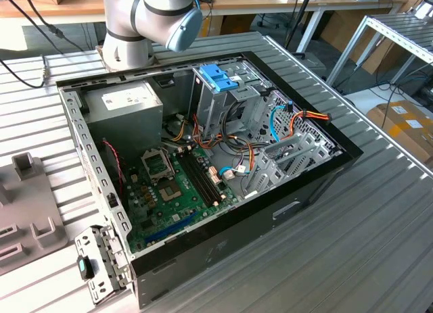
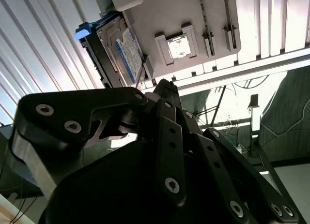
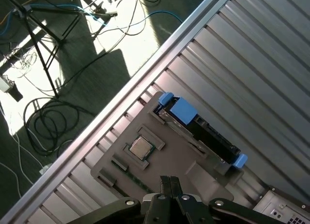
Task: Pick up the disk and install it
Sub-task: 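Pick up the disk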
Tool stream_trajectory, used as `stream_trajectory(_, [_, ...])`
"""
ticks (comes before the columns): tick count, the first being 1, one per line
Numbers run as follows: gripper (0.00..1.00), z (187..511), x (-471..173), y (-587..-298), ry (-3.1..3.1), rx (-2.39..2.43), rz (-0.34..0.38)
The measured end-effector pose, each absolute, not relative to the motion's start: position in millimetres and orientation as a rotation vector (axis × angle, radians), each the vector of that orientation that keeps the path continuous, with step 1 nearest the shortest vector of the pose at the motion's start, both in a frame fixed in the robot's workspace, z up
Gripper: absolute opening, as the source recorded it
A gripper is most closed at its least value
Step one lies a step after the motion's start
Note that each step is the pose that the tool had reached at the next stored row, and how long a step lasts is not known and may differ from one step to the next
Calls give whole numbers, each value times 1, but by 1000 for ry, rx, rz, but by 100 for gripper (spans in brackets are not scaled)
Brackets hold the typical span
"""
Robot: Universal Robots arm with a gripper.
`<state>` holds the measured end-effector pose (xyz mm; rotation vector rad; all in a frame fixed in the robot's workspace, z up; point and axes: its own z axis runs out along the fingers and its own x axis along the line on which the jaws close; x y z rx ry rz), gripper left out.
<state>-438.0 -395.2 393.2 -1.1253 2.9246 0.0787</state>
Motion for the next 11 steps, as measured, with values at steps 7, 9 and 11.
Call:
stream_trajectory(7, [11, 393, -438, -395, 2916, -1150, 79])
stream_trajectory(9, [11, 393, -438, -395, 2913, -1158, 79])
stream_trajectory(11, [11, 393, -438, -395, 2910, -1164, 79])
